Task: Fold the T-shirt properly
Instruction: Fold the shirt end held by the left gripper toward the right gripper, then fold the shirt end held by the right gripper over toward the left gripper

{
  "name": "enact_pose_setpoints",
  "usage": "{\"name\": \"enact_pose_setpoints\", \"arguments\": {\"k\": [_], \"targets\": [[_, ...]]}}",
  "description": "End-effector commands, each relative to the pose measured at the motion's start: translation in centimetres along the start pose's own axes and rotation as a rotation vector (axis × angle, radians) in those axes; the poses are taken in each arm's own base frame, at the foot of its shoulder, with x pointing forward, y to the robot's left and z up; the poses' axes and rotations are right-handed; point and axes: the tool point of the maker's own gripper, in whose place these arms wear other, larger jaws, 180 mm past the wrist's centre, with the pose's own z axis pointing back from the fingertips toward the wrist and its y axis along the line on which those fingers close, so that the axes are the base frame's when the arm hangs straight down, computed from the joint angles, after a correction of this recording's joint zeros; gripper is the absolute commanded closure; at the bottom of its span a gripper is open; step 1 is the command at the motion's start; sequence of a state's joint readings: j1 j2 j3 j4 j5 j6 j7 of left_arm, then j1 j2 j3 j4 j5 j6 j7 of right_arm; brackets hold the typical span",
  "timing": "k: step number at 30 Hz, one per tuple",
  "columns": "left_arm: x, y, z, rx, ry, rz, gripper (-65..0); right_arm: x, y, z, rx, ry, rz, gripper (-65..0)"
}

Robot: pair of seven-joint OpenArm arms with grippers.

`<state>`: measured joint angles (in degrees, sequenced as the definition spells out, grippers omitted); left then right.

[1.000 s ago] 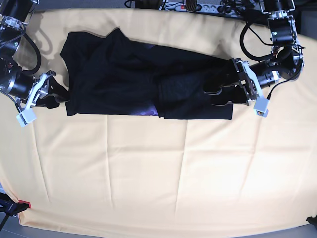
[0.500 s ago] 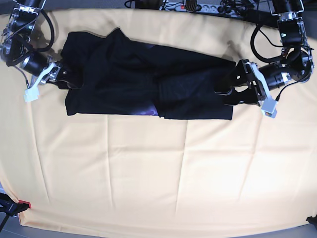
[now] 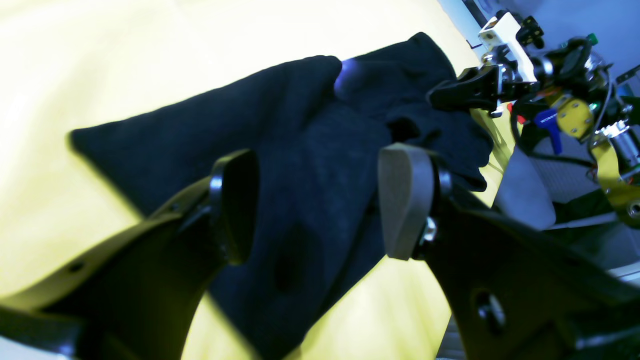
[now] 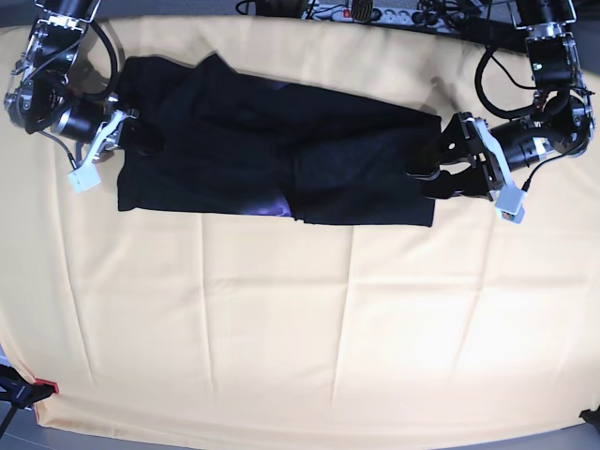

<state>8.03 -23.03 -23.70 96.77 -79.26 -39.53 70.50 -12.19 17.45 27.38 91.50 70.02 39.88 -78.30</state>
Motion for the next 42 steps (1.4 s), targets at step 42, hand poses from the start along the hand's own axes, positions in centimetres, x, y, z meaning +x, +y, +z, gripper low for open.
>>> {"name": "enact_pose_setpoints", "arguments": {"k": [42], "targets": [[1.4,-0.4,0.5,-0.012,-0.039,-0.033,-38.5,6.8,26.6,-10.1,0.391,-0.255,0.475,0.0]]}}
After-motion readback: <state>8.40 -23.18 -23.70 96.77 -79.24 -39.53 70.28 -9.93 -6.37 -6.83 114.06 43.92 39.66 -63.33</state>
